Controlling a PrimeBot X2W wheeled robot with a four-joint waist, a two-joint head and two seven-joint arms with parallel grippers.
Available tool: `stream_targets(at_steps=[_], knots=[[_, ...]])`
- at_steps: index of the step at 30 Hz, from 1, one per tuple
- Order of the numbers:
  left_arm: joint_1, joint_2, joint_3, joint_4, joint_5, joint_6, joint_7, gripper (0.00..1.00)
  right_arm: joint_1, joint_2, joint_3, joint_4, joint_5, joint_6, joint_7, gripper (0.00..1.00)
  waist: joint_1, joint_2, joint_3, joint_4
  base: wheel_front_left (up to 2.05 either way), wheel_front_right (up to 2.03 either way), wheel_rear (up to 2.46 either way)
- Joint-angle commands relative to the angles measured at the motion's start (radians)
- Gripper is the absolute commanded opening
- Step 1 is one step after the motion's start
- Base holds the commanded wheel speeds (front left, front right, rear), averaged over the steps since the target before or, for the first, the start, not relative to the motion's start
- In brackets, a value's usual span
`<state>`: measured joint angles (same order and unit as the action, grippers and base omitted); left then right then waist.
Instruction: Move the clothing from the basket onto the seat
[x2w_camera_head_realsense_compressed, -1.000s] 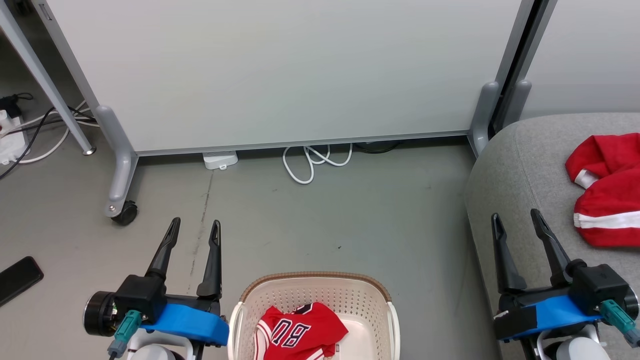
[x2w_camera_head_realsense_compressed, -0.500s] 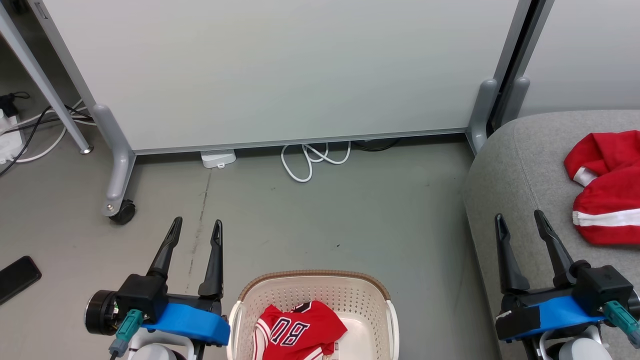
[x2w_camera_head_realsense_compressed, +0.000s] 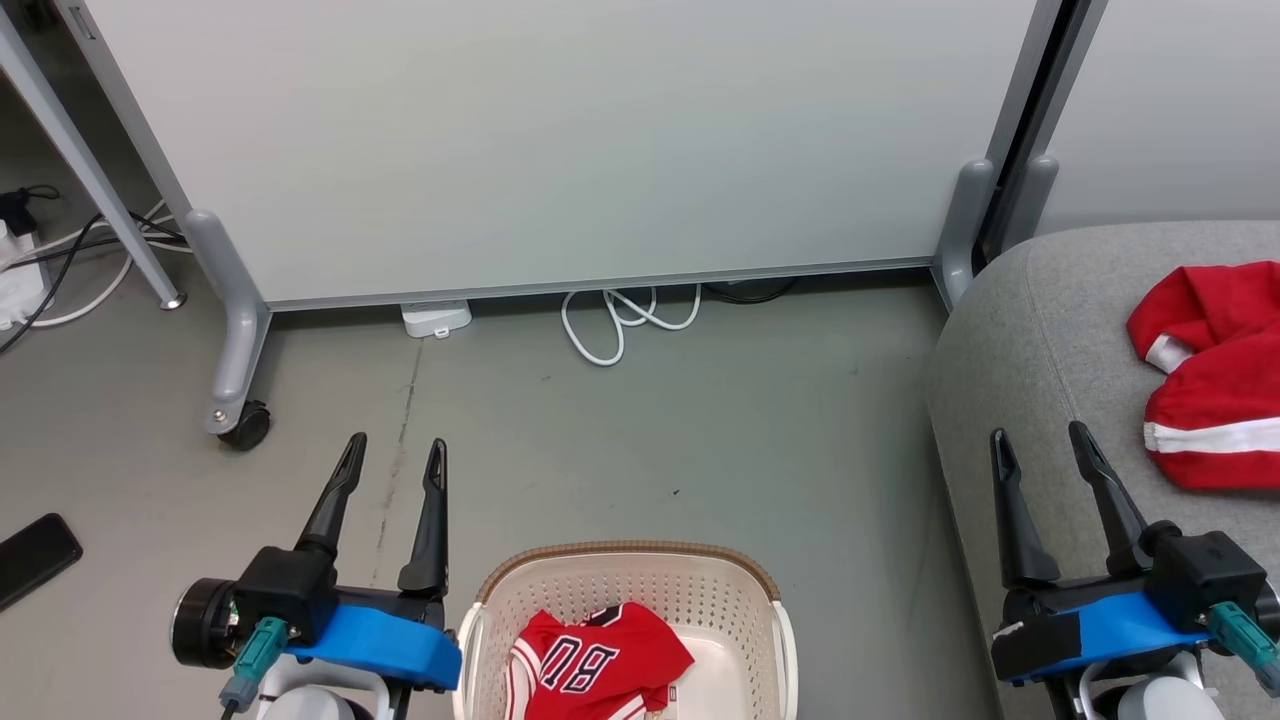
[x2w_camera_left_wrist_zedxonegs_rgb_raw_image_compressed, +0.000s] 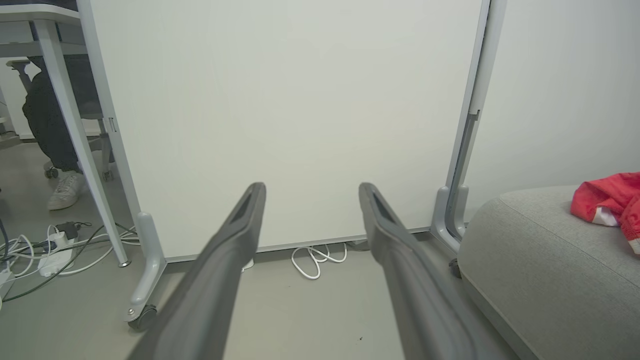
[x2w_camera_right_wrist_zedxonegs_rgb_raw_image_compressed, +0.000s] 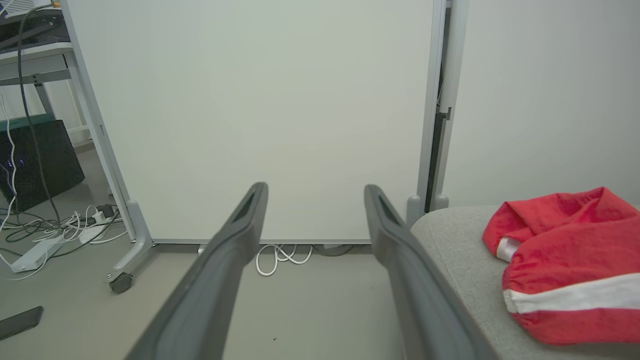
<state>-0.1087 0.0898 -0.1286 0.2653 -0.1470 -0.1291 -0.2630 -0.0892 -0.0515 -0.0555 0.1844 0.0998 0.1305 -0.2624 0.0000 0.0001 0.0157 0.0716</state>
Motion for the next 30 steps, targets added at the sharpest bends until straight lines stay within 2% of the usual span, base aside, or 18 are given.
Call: stream_targets(at_steps=[1,6,16,22,30], knots=[[-0.013,0.005,-0.001,0.002,0.000,-0.002,-0.003,1.00,0.004,0.002,-0.002,0.003,0.004,0.001,-0.004,1.00,0.0000,-0.0001,0.001,-0.001,0.00,0.00,0.00],[-0.025,0.011,-0.014,0.007,-0.004,-0.002,-0.003,1.00,0.001,0.002,0.000,0.000,0.004,0.001,-0.004,1.00,0.0000,-0.0001,0.006,-0.004,0.00,0.00,0.00],[-0.122,0.055,-0.140,0.093,-0.037,-0.002,-0.003,1.00,-0.038,0.002,0.013,-0.012,-0.009,0.001,-0.004,1.00,0.0000,-0.0001,0.052,-0.029,0.00,0.00,0.00],[-0.238,0.087,-0.263,0.208,-0.066,-0.002,-0.003,1.00,-0.102,0.002,0.032,-0.033,-0.018,0.001,-0.004,1.00,0.0000,-0.0001,0.145,-0.073,0.00,0.00,0.00],[-0.357,0.095,-0.353,0.321,-0.087,-0.002,-0.003,1.00,-0.188,0.001,0.039,-0.054,-0.034,0.001,-0.004,1.00,0.0000,-0.0001,0.268,-0.120,0.00,0.00,0.00]])
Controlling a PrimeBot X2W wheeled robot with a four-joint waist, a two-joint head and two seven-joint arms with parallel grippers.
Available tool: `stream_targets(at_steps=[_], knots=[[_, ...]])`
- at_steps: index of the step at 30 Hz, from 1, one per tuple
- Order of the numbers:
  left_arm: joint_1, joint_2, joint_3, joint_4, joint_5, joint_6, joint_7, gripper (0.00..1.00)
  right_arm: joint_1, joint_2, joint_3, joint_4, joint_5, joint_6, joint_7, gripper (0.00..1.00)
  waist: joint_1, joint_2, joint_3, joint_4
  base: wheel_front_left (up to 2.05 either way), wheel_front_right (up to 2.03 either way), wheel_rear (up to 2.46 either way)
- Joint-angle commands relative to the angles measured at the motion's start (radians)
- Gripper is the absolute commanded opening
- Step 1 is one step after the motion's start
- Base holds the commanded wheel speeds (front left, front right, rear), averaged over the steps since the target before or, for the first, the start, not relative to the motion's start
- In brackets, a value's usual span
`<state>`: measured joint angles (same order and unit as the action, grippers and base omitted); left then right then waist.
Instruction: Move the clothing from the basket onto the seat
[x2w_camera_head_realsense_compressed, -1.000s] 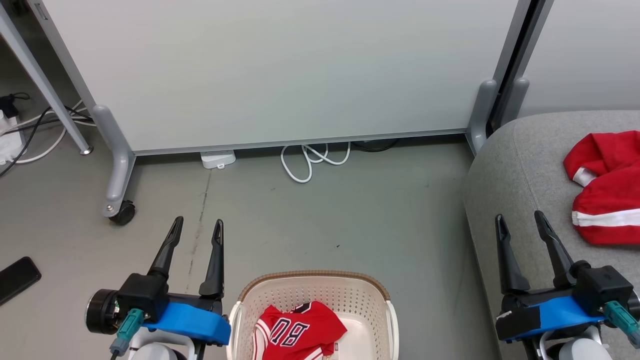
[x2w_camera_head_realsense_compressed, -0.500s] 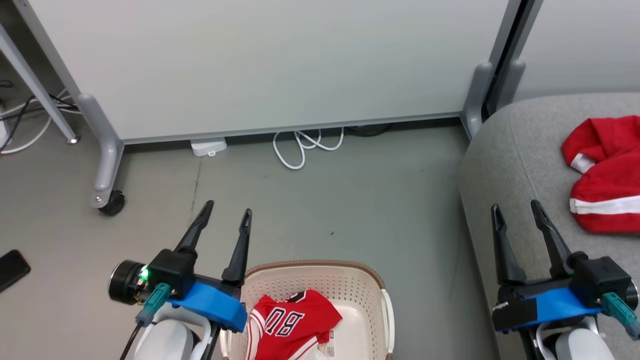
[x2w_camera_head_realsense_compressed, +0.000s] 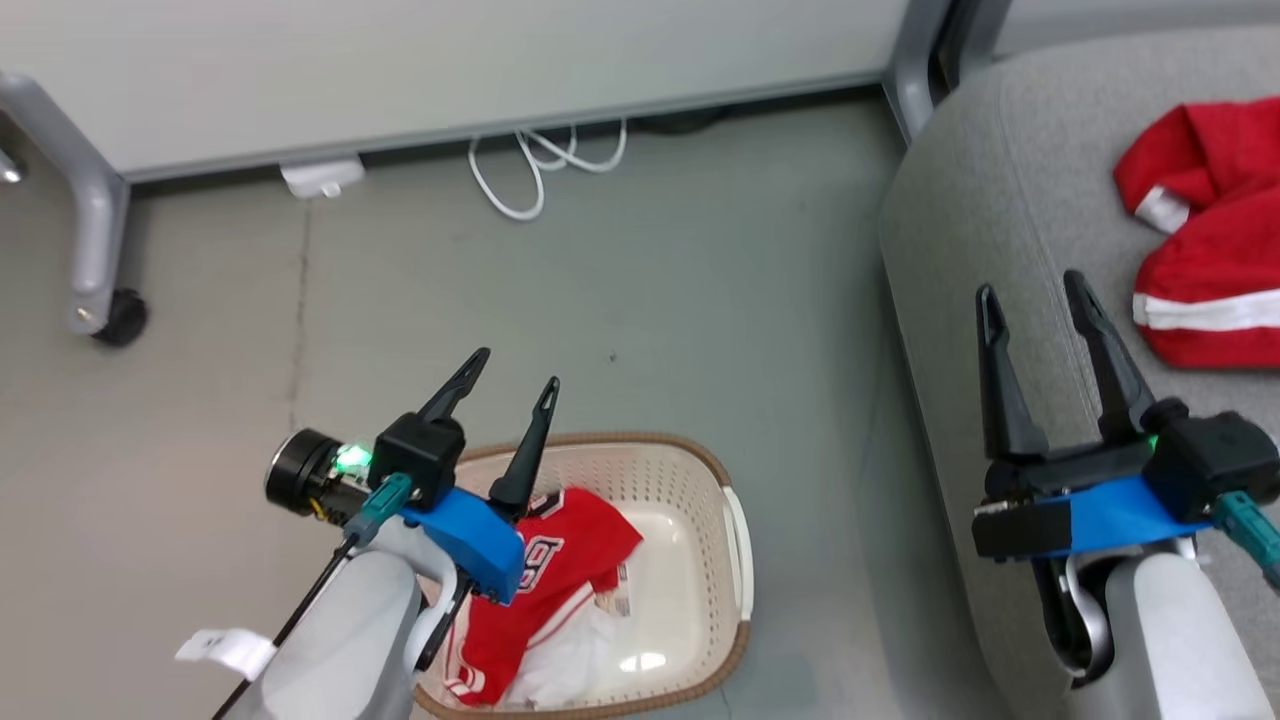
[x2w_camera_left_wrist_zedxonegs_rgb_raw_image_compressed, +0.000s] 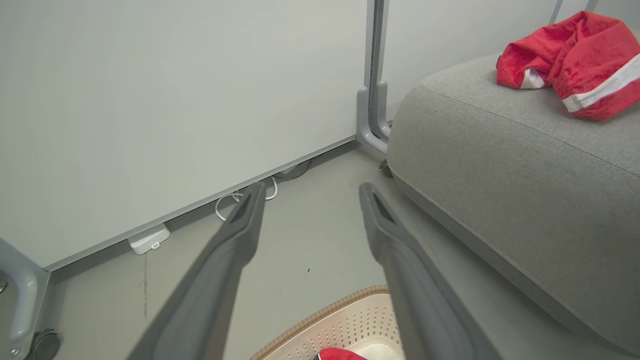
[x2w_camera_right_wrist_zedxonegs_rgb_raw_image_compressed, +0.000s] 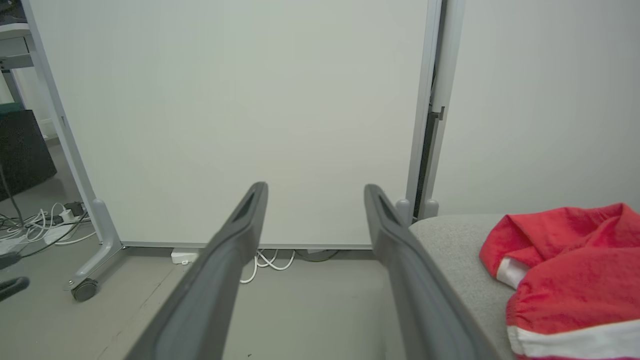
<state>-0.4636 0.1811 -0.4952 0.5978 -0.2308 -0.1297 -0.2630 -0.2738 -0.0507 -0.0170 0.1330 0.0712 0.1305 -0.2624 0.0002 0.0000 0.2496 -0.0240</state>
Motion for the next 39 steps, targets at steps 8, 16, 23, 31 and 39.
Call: stream_targets(at_steps=[8,16,23,31,39], knots=[[-0.118,0.031,-0.107,0.121,-0.006,-0.001,-0.003,1.00,-0.105,0.001,0.023,-0.028,-0.009,0.001,-0.004,1.00,-0.0002,0.0000,0.166,-0.074,0.00,0.00,0.00],[-0.228,0.042,-0.266,0.275,0.002,-0.001,-0.003,1.00,-0.186,0.001,0.047,-0.052,-0.001,0.001,-0.004,1.00,-0.0002,0.0000,0.301,-0.109,0.00,0.00,0.00],[-0.323,0.048,-0.426,0.430,-0.019,-0.001,0.002,1.00,-0.253,0.001,0.074,-0.071,0.004,0.001,-0.004,1.00,-0.0002,0.0000,0.419,-0.138,0.00,0.00,0.00],[-0.401,0.056,-0.582,0.580,-0.041,-0.001,0.074,1.00,-0.306,0.001,0.089,-0.110,0.006,0.001,-0.004,1.00,-0.0002,0.0000,0.528,-0.168,0.00,0.00,0.00],[-0.481,0.091,-0.700,0.650,-0.018,-0.001,0.141,1.00,-0.333,0.001,0.099,-0.157,0.003,0.001,-0.004,1.00,-0.0002,0.0000,0.622,-0.188,0.00,0.00,0.00]])
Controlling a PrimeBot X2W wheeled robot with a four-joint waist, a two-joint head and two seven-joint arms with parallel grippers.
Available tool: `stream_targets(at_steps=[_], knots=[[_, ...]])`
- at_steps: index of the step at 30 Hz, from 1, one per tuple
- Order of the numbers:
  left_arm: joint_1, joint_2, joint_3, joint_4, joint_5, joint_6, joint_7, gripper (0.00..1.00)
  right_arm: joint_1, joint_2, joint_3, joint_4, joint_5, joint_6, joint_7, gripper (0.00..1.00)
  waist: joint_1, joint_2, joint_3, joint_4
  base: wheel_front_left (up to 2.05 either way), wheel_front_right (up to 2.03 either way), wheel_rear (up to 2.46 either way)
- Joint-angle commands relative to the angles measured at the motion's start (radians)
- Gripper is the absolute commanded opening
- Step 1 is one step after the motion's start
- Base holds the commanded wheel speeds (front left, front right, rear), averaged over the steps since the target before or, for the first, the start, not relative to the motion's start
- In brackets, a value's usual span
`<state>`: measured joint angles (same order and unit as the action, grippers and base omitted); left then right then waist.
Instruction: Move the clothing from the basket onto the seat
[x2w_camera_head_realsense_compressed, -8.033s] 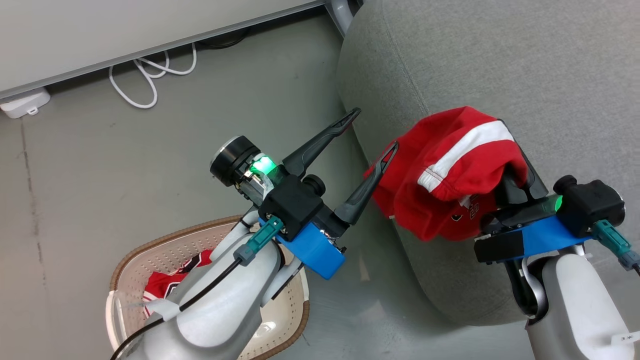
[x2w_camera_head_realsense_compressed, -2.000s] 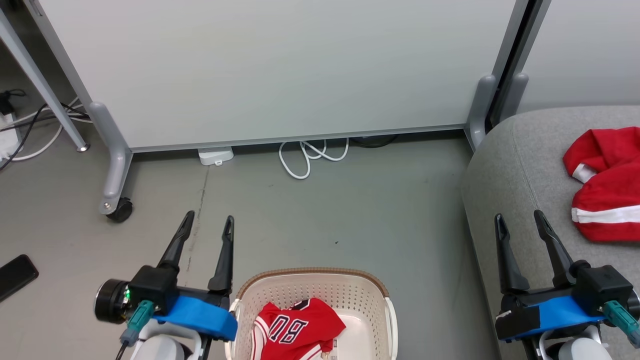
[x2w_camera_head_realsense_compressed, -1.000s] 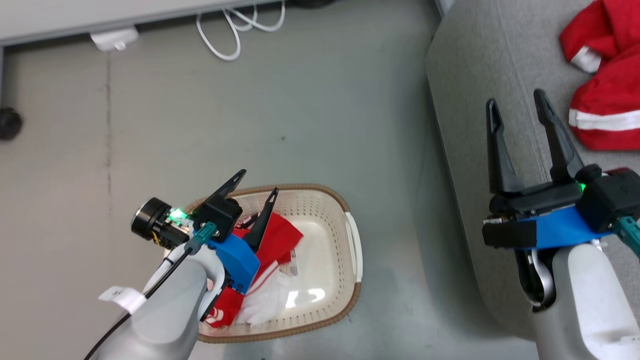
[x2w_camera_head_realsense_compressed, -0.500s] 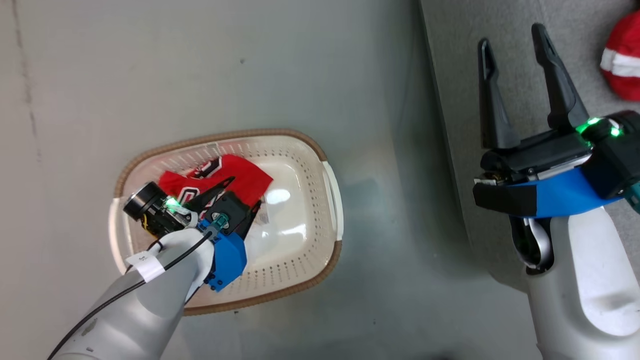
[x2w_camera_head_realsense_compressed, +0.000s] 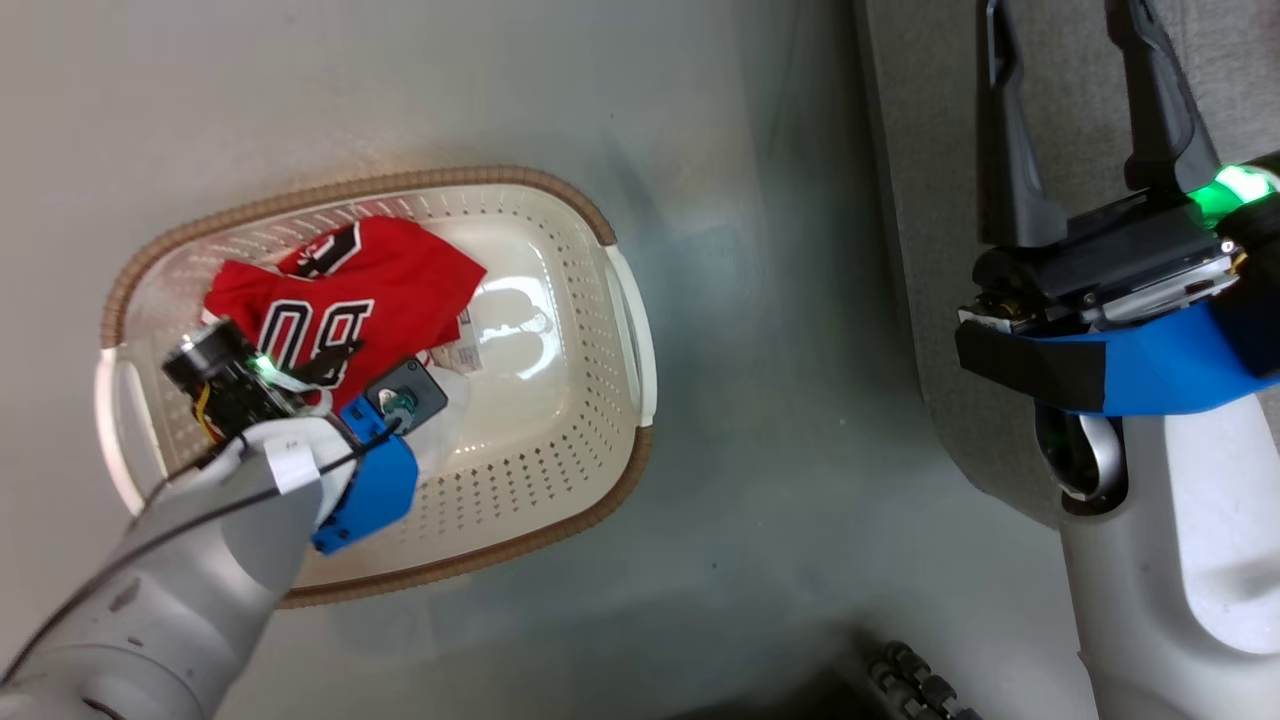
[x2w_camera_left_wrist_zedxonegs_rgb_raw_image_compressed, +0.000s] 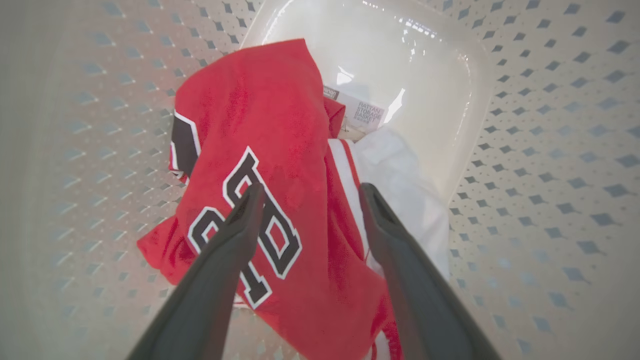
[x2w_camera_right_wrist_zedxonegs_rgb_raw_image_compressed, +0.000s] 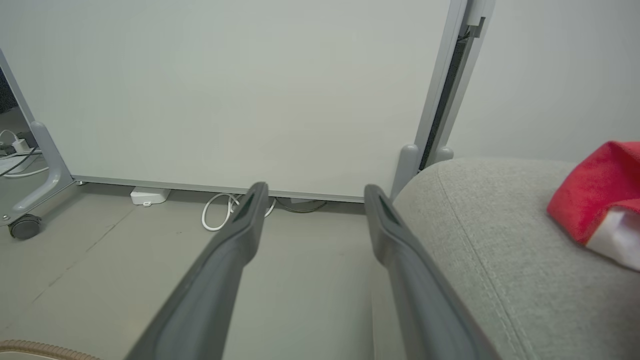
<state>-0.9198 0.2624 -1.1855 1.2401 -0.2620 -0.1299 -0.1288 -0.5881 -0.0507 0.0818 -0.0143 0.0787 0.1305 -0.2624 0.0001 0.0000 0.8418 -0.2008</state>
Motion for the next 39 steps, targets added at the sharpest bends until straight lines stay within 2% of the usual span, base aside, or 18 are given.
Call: stream_targets(at_steps=[1,9,20,21,22,23,28,39], knots=[[-0.042,0.016,-0.022,0.015,0.029,-0.001,0.023,1.00,-0.020,0.001,0.000,-0.015,-0.008,0.001,-0.004,1.00,-0.0001,0.0000,0.043,-0.014,0.00,0.00,0.00],[-0.108,0.031,-0.051,0.041,0.067,0.014,0.138,1.00,-0.028,0.001,0.004,-0.084,-0.025,0.001,-0.004,1.00,-0.0001,0.0000,0.136,-0.025,0.00,0.00,0.00],[-0.139,0.039,-0.054,0.049,0.062,0.023,0.194,1.00,-0.009,0.001,-0.011,-0.219,-0.017,0.001,-0.004,1.00,-0.0001,0.0000,0.221,-0.034,0.00,0.00,0.00],[-0.138,0.039,-0.056,0.050,0.064,0.024,0.197,0.66,-0.006,0.001,-0.012,-0.226,-0.018,0.001,-0.004,1.00,-0.0001,0.0000,0.223,-0.034,0.00,0.00,0.00],[-0.141,0.040,-0.060,0.050,0.073,0.023,0.193,0.22,-0.005,0.001,-0.013,-0.233,-0.019,0.001,-0.004,1.00,-0.0001,0.0000,0.226,-0.035,0.00,0.00,0.00],[-0.143,0.037,-0.061,0.050,0.071,0.023,0.190,0.00,-0.006,0.001,-0.016,-0.238,-0.022,0.001,-0.004,1.00,-0.0001,0.0000,0.227,-0.034,0.00,0.00,0.00],[-0.156,0.026,-0.066,0.051,0.071,0.019,0.180,0.00,-0.005,0.001,-0.023,-0.244,-0.030,0.001,-0.004,1.00,-0.0001,0.0000,0.226,-0.027,0.00,0.00,0.00],[-0.120,-0.026,-0.072,0.049,0.046,0.003,0.084,0.00,-0.011,0.001,-0.031,-0.208,-0.036,0.001,-0.004,1.00,-0.0001,0.0000,0.154,0.002,0.00,0.00,0.00]])
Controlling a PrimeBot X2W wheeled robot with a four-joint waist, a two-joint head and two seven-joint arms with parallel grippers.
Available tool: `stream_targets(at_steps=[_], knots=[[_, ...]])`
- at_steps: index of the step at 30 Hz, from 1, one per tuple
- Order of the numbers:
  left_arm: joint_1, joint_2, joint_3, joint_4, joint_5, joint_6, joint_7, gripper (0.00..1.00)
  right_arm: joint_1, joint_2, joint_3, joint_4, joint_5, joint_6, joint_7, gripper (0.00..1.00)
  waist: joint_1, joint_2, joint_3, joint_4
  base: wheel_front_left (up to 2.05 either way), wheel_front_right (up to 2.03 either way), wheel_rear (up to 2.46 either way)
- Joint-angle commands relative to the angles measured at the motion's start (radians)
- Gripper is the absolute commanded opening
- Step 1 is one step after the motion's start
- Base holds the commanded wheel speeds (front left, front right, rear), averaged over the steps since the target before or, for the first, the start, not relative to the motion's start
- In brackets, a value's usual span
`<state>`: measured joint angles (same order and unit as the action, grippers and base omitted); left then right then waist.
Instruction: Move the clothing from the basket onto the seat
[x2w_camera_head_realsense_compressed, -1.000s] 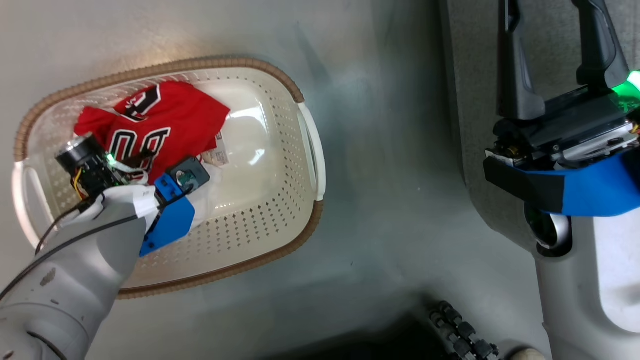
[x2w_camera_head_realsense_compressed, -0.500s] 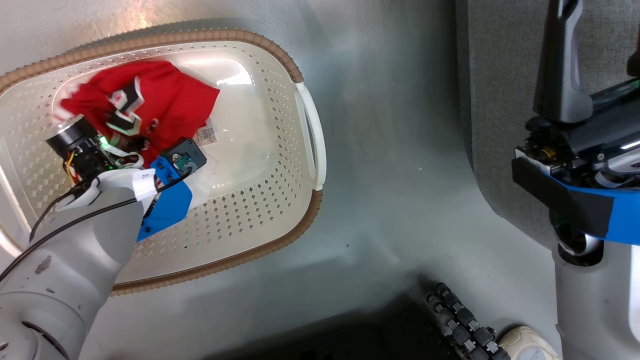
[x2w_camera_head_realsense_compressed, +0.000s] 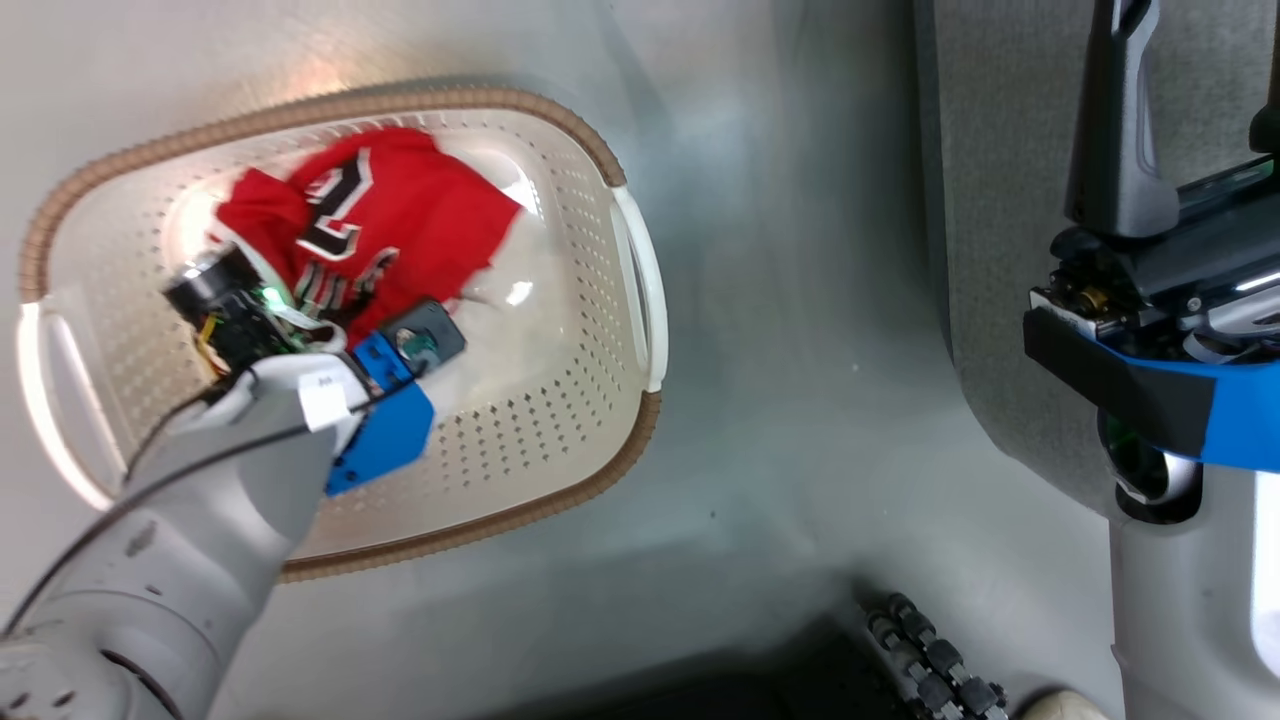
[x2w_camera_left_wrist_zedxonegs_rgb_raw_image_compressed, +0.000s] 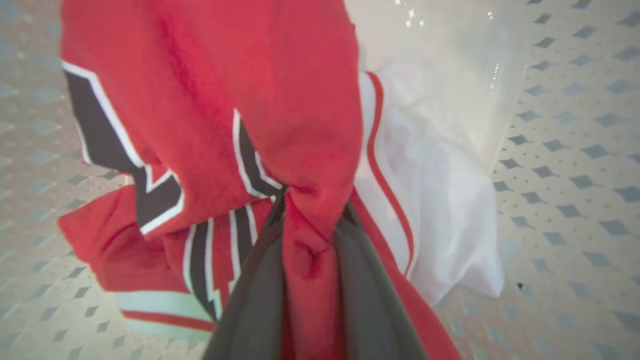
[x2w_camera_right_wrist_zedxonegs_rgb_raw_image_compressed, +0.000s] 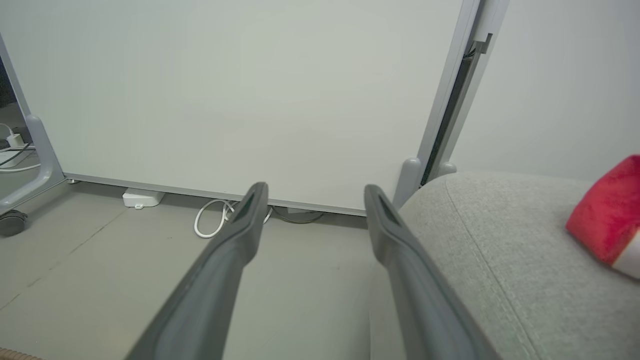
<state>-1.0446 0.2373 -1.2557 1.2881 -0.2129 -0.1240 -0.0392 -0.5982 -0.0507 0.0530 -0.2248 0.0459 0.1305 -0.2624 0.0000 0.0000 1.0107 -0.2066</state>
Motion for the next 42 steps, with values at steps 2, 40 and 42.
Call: stream_targets(at_steps=[2,40,42], knots=[[0.015,-0.018,-0.001,-0.003,-0.013,-0.006,-0.034,0.00,0.001,0.001,-0.004,0.012,-0.006,0.001,-0.004,1.00,0.0000,0.0000,-0.038,0.016,0.00,0.00,0.00],[0.282,-0.049,0.411,-0.466,-0.248,0.045,-0.227,0.00,0.274,0.000,-0.068,0.209,-0.031,0.001,-0.004,1.00,0.0000,0.0000,-0.685,0.180,0.00,0.00,0.00],[0.298,-0.049,0.451,-0.503,-0.242,0.049,-0.227,0.00,0.290,0.000,-0.068,0.216,-0.028,0.001,-0.004,1.00,0.0000,0.0000,-0.712,0.182,0.00,0.00,0.00]])
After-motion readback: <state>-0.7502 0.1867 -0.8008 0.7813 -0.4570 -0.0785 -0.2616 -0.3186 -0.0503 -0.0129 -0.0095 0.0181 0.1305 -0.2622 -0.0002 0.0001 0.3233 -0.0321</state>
